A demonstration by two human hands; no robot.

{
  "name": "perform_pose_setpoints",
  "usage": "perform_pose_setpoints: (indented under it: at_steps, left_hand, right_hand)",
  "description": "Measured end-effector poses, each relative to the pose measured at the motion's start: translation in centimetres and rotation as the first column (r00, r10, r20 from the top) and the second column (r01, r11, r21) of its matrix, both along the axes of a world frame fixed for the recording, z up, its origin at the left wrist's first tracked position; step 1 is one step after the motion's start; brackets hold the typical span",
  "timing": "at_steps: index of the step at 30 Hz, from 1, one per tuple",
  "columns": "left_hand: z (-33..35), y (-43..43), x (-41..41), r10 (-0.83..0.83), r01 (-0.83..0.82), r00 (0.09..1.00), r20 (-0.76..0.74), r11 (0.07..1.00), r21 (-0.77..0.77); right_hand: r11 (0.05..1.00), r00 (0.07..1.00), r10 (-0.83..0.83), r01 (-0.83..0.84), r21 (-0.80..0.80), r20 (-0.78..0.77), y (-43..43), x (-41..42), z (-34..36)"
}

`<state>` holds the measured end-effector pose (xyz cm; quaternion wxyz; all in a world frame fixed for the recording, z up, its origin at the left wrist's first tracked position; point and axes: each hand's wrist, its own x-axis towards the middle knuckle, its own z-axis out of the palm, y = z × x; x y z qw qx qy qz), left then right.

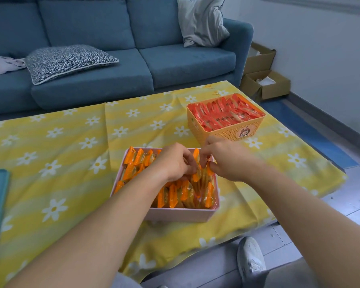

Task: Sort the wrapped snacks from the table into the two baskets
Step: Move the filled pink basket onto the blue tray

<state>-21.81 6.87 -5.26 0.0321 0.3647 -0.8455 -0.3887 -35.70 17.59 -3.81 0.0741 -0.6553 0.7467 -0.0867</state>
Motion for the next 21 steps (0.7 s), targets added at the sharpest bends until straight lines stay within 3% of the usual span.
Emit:
perform_pose_setpoints:
  at_steps: [5, 7, 9, 11, 13, 15, 16, 18, 21]
  left_hand:
    - [0.2, 0.3, 0.1, -0.109, 0.139, 0.977, 0.181, 0.977, -0.161]
    - [1.2, 0.0, 1.1, -0.086, 0.103, 0.989, 0.117, 0.983, -0.15]
    - [2.2, -0.9, 3.0, 0.057, -0.05, 0.998, 0.024, 0.976, -0.214]
    - [2.0, -2.8, 5.3, 0.29, -0.271, 0.957, 0.01, 0.904, -0.332]
    - [1.3, -4.3, 7.6, 0.471, -0.389, 0.869, 0.149, 0.838, -0.382]
    - [0.3, -4.7, 9.0, 0.462, -0.406, 0.833, 0.306, 0.884, -0.23]
    - [0.1, -4.4, 9.6, 0.419, -0.403, 0.842, 0.338, 0.907, -0.12]
    - [-0.3, -3.8, 10.5, 0.39, -0.419, 0.872, 0.294, 0.907, 0.038]
    - [-0.3, -3.4, 12.0, 0.479, -0.505, 0.858, 0.186, 0.853, 0.131]
  right_hand:
    - [0.993, 0.999, -0.017, 0.021, 0.118, -0.038, -0.2, 0.8, -1.1]
    - [0.993, 0.996, -0.07, 0.065, 0.096, 0.05, 0.3, 0.6, -0.8]
    - [0.979, 0.96, -0.201, 0.204, 0.003, 0.195, 1.1, 0.4, -0.6]
    - [0.911, 0.87, -0.381, 0.411, -0.033, 0.312, 1.8, 0.3, -0.7]
    - [0.823, 0.714, -0.55, 0.551, 0.138, 0.433, 2.3, 0.7, -0.9]
    - [0.765, 0.57, -0.641, 0.528, 0.368, 0.515, 2.7, 1.5, -1.3]
    - [0.762, 0.547, -0.647, 0.498, 0.415, 0.532, 2.9, 2.1, -1.6]
    - [0.776, 0.559, -0.63, 0.482, 0.407, 0.539, 2.9, 3.0, -2.3]
    - [0.79, 0.547, -0.605, 0.502, 0.351, 0.578, 2.6, 4.1, -2.4]
